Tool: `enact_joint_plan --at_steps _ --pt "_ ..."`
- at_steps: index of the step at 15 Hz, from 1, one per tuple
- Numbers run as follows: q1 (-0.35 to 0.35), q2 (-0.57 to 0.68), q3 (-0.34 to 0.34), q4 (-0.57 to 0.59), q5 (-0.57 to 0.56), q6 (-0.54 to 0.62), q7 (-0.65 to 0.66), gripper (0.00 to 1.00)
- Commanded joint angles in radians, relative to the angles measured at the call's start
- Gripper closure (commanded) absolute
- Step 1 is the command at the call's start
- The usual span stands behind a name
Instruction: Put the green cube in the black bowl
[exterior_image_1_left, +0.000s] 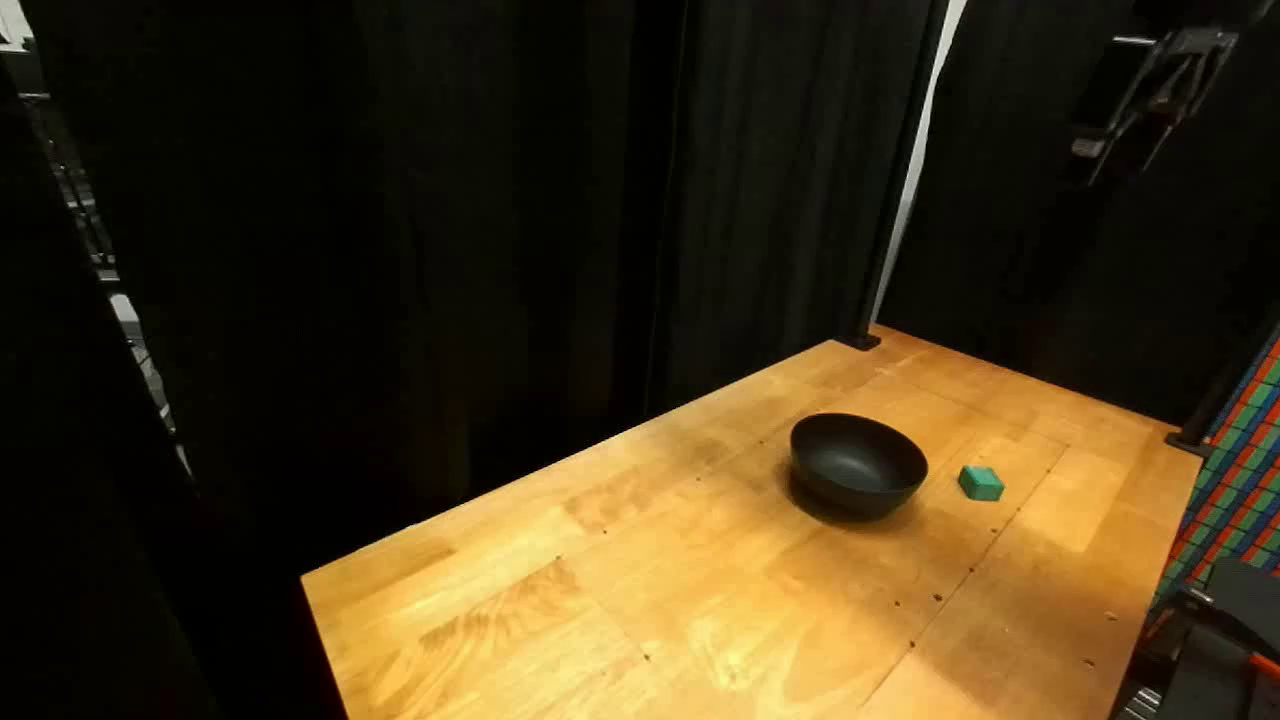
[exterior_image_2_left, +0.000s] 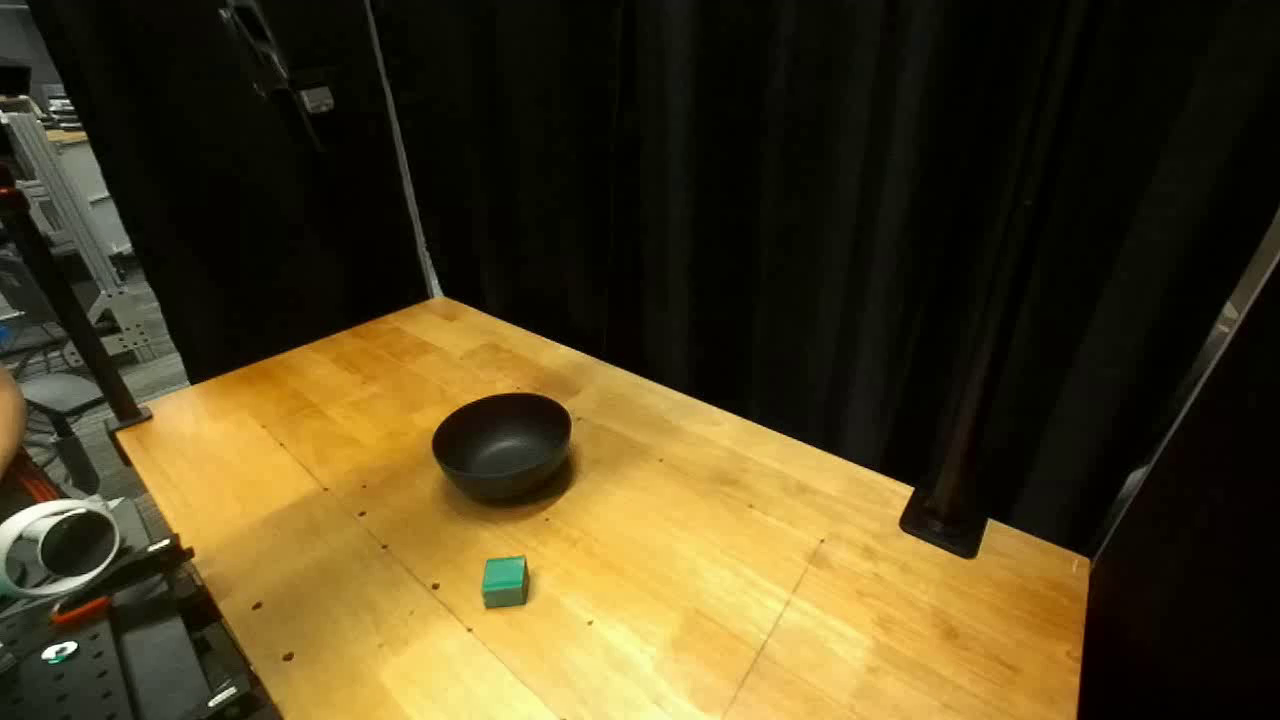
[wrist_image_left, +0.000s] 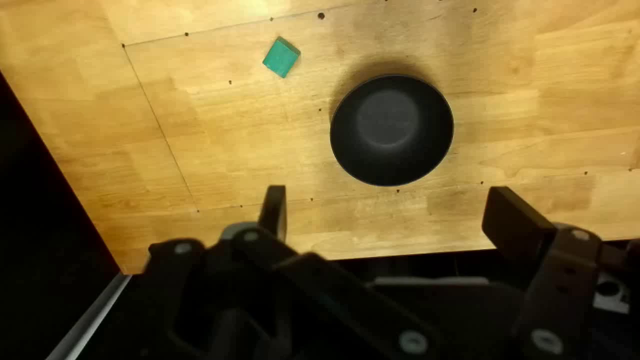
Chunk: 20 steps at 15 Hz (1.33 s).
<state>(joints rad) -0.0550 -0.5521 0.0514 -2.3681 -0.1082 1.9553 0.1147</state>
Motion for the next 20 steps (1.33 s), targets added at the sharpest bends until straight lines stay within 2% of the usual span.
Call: enact_joint_plan --at_steps 1,2,7,12,17,20 --pt "0.008 -0.001 -0.006 0.008 -0.004 -0.002 0.003 0.00" --pt "0.008 -0.005 -0.006 0.011 -0.004 -0.002 0.003 0.00" --pt "-0.043 0.131 -0.028 -0.115 -0.059 0.194 0.064 0.00" --pt "-0.099 0.368 -0.070 -0.206 -0.082 0.439 0.131 0.00" --pt "-0.112 0.622 -0.129 -0.200 -0.083 0.591 0.198 0.00" --pt "-0.099 0.743 -0.161 -0.182 0.001 0.666 0.170 0.00"
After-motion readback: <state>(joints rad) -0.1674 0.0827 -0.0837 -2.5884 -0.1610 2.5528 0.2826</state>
